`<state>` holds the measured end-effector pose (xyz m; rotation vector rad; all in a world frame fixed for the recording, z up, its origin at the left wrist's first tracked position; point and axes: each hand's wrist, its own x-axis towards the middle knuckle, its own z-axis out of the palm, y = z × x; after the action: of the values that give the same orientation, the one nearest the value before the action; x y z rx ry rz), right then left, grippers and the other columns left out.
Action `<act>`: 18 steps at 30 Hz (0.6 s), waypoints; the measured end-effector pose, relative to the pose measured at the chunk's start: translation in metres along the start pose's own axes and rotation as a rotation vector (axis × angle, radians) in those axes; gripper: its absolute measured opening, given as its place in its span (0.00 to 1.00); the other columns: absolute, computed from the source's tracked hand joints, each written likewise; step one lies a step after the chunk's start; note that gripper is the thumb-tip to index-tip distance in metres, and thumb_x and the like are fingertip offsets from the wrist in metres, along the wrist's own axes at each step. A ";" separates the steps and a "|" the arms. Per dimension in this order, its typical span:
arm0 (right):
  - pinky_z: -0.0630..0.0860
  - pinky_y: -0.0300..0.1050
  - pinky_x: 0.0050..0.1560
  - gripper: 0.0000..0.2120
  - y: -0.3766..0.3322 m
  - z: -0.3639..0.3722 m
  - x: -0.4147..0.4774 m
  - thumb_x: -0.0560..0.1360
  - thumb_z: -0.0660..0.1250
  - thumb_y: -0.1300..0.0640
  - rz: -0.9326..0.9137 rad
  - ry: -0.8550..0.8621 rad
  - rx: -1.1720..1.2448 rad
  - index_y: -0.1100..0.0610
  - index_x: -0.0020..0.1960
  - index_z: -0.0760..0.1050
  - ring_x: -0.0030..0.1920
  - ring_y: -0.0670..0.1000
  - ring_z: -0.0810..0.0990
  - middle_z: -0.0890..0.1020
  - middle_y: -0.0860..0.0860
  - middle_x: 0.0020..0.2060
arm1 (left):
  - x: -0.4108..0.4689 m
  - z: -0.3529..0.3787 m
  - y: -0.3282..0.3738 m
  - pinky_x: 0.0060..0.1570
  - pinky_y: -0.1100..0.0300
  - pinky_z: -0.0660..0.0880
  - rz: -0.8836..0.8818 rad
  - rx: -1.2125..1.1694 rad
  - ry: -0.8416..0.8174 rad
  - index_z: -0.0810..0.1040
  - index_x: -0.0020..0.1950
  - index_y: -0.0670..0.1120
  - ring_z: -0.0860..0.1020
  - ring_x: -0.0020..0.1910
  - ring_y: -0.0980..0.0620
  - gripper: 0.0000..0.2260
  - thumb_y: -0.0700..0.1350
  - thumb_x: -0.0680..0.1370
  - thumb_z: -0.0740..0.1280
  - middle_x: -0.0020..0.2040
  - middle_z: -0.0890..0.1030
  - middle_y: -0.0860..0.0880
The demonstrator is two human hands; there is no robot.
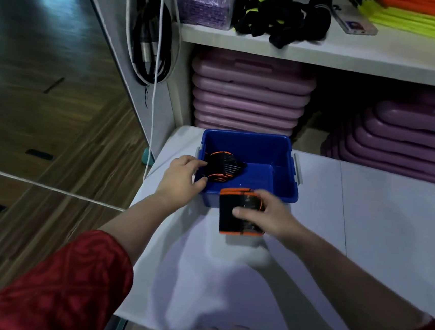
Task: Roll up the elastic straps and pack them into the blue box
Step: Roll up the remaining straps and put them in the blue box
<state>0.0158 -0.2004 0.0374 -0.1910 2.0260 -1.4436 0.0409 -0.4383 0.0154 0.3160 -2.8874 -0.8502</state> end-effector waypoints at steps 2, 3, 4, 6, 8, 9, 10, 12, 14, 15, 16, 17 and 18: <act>0.82 0.45 0.40 0.20 -0.023 -0.017 0.014 0.65 0.77 0.50 -0.031 0.072 -0.056 0.54 0.53 0.76 0.44 0.51 0.84 0.84 0.51 0.46 | 0.008 -0.003 0.000 0.62 0.60 0.63 -0.013 -0.018 0.007 0.74 0.66 0.49 0.70 0.63 0.47 0.18 0.47 0.76 0.67 0.62 0.75 0.47; 0.81 0.44 0.37 0.19 -0.033 -0.024 0.024 0.66 0.77 0.49 -0.033 0.124 -0.087 0.54 0.53 0.76 0.44 0.50 0.84 0.83 0.51 0.45 | 0.013 -0.003 0.000 0.63 0.59 0.63 -0.010 -0.025 0.013 0.74 0.66 0.48 0.70 0.64 0.47 0.18 0.47 0.76 0.67 0.62 0.75 0.46; 0.80 0.43 0.36 0.18 -0.039 -0.029 0.037 0.66 0.76 0.47 -0.027 0.165 -0.117 0.53 0.51 0.76 0.44 0.50 0.83 0.83 0.50 0.45 | 0.016 -0.003 0.000 0.63 0.59 0.63 -0.002 -0.030 0.015 0.75 0.66 0.48 0.70 0.64 0.46 0.18 0.46 0.76 0.67 0.62 0.76 0.46; 0.80 0.44 0.34 0.16 -0.044 -0.031 0.065 0.66 0.75 0.45 0.016 0.187 -0.156 0.52 0.47 0.76 0.44 0.51 0.83 0.83 0.51 0.43 | 0.024 -0.001 0.000 0.64 0.57 0.64 0.023 -0.026 -0.002 0.75 0.66 0.47 0.71 0.64 0.46 0.18 0.46 0.77 0.66 0.62 0.76 0.46; 0.79 0.44 0.34 0.17 -0.035 -0.023 0.090 0.65 0.75 0.43 0.090 0.164 -0.219 0.54 0.46 0.78 0.44 0.53 0.83 0.84 0.53 0.43 | 0.031 0.002 -0.003 0.64 0.56 0.65 0.046 -0.006 -0.028 0.75 0.66 0.47 0.72 0.63 0.45 0.17 0.45 0.77 0.66 0.62 0.77 0.46; 0.78 0.44 0.35 0.20 -0.028 -0.017 0.102 0.64 0.75 0.43 0.138 0.145 -0.252 0.56 0.48 0.79 0.44 0.54 0.83 0.84 0.54 0.44 | 0.033 0.004 -0.006 0.64 0.56 0.65 0.055 0.004 -0.040 0.75 0.65 0.47 0.72 0.63 0.45 0.17 0.44 0.76 0.65 0.62 0.78 0.46; 0.78 0.44 0.37 0.22 -0.021 -0.010 0.111 0.63 0.76 0.43 0.182 0.120 -0.284 0.57 0.50 0.79 0.45 0.54 0.83 0.84 0.55 0.45 | 0.034 0.006 -0.008 0.64 0.56 0.66 0.065 0.014 -0.050 0.76 0.65 0.47 0.72 0.62 0.45 0.17 0.44 0.76 0.66 0.61 0.78 0.46; 0.78 0.46 0.46 0.27 -0.012 0.000 0.125 0.62 0.76 0.44 0.250 0.075 -0.347 0.59 0.55 0.78 0.48 0.54 0.82 0.83 0.55 0.49 | 0.035 0.010 -0.015 0.63 0.57 0.66 0.096 0.021 -0.063 0.76 0.64 0.47 0.74 0.61 0.45 0.17 0.43 0.75 0.66 0.61 0.79 0.47; 0.76 0.45 0.46 0.28 -0.010 0.008 0.135 0.64 0.76 0.46 0.284 0.042 -0.355 0.60 0.58 0.76 0.48 0.53 0.80 0.82 0.54 0.50 | 0.035 0.014 -0.020 0.64 0.57 0.67 0.121 0.011 -0.051 0.76 0.63 0.46 0.74 0.60 0.45 0.17 0.42 0.74 0.66 0.60 0.79 0.47; 0.73 0.43 0.46 0.26 -0.010 0.010 0.137 0.66 0.76 0.49 0.295 0.022 -0.346 0.60 0.58 0.76 0.47 0.52 0.78 0.80 0.53 0.49 | 0.034 0.015 -0.022 0.64 0.56 0.67 0.129 0.005 -0.034 0.76 0.63 0.46 0.74 0.60 0.45 0.17 0.41 0.74 0.66 0.60 0.79 0.47; 0.71 0.42 0.46 0.24 -0.009 0.012 0.140 0.67 0.76 0.51 0.302 0.004 -0.337 0.60 0.59 0.75 0.47 0.51 0.77 0.78 0.53 0.48 | 0.034 0.017 -0.022 0.65 0.56 0.67 0.133 -0.003 -0.014 0.76 0.64 0.45 0.74 0.61 0.45 0.17 0.41 0.74 0.65 0.60 0.79 0.47; 0.71 0.42 0.46 0.24 -0.007 0.015 0.143 0.67 0.76 0.53 0.309 -0.012 -0.338 0.60 0.59 0.75 0.47 0.51 0.76 0.78 0.53 0.49 | 0.033 0.018 -0.022 0.66 0.57 0.66 0.126 -0.016 0.004 0.76 0.64 0.45 0.73 0.62 0.45 0.18 0.42 0.74 0.65 0.61 0.78 0.46; 0.73 0.43 0.47 0.24 -0.006 0.017 0.146 0.67 0.76 0.53 0.316 -0.029 -0.348 0.60 0.59 0.75 0.48 0.52 0.77 0.79 0.54 0.50 | 0.033 0.019 -0.022 0.67 0.58 0.65 0.106 -0.034 0.014 0.75 0.65 0.45 0.72 0.63 0.46 0.19 0.42 0.74 0.66 0.62 0.77 0.46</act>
<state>-0.0910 -0.2838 -0.0205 -0.0315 2.1573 -0.8885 0.0095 -0.4538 -0.0103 0.1641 -2.8441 -0.8739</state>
